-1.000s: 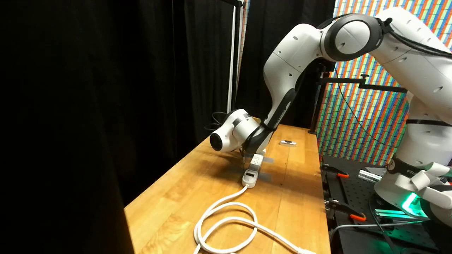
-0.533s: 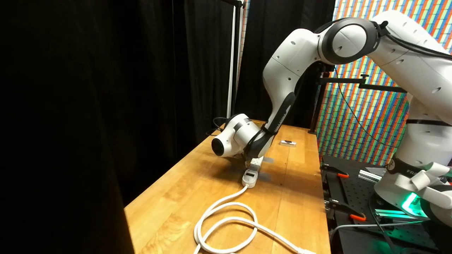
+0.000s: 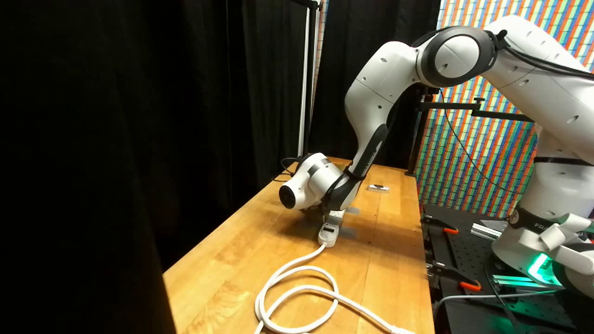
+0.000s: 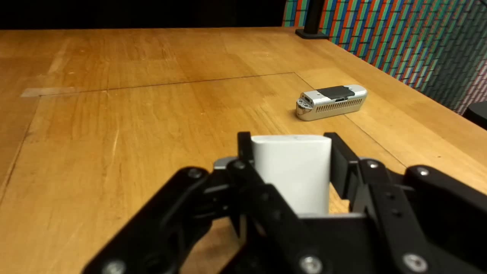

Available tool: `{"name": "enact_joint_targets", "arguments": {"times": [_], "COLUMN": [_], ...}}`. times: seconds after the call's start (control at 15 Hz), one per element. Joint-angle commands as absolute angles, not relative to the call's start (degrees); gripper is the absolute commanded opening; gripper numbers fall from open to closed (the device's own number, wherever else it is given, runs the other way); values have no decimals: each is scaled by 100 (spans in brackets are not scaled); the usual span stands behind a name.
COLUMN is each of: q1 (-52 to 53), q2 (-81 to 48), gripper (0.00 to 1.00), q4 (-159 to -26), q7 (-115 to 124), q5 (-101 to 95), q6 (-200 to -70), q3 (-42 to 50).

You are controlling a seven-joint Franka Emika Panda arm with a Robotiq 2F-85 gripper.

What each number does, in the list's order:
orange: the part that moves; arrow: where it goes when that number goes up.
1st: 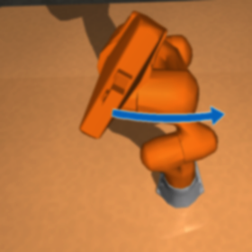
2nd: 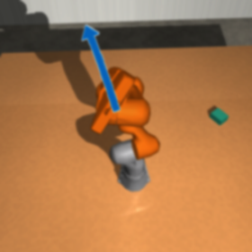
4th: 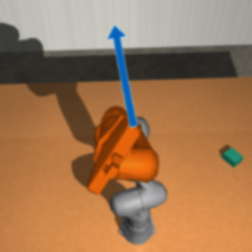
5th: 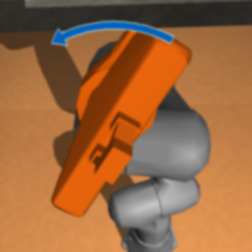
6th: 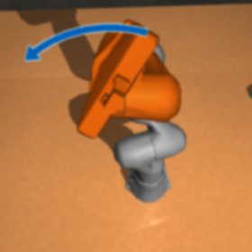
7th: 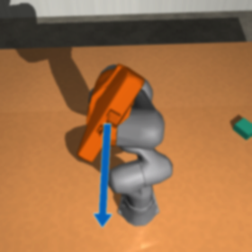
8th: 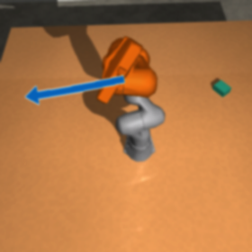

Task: Connect the charger head to the adapter

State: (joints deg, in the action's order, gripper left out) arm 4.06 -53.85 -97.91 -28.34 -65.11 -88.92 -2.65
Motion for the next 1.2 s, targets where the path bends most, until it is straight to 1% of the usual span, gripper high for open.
{"name": "enact_joint_targets", "arguments": {"times": [0.0, 1.13], "q1": [441, 529], "q2": [-5240, -4814], "gripper": [23, 23], "q4": [-9920, -10299], "q7": [-2918, -2935], "q5": [-6527, -6407], "q6": [-8758, -8703], "q3": [-424, -817]}}
